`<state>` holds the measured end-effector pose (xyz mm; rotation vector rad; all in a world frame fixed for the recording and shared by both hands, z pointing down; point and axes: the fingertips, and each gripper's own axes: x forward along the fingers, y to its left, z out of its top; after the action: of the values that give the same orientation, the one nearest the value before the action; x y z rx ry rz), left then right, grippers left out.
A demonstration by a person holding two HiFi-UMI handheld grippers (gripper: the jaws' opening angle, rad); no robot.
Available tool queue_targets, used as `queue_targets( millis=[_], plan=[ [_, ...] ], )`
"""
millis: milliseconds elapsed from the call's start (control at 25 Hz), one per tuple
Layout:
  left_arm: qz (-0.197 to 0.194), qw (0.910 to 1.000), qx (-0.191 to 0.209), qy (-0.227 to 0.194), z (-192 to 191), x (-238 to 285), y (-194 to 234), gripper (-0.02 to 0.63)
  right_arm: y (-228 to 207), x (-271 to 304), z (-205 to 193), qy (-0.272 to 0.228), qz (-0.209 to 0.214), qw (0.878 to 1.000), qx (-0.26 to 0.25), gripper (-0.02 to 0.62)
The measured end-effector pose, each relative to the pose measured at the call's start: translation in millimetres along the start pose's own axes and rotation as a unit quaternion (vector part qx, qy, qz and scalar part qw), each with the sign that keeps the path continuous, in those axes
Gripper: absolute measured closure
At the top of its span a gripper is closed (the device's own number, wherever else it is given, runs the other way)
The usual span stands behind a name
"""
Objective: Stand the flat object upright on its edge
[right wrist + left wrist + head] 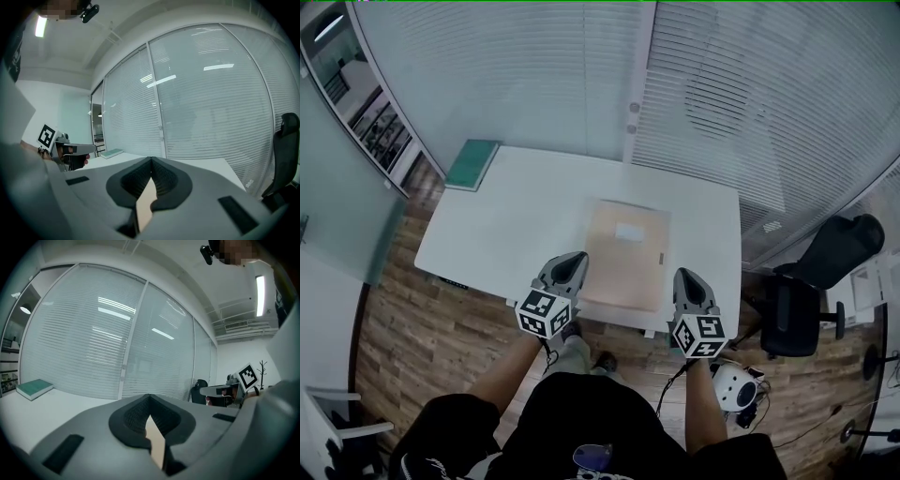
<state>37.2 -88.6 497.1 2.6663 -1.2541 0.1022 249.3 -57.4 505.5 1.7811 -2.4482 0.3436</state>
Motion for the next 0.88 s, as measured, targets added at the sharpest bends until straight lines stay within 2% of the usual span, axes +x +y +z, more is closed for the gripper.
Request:
queue_targets(
  millis=[880],
  plan=[
    [-0.053,0.9983,-0.017,0.015,7,58,106,0.587,18,102,9,0.015,-0.044,0.999,0.001,0.574]
  ],
)
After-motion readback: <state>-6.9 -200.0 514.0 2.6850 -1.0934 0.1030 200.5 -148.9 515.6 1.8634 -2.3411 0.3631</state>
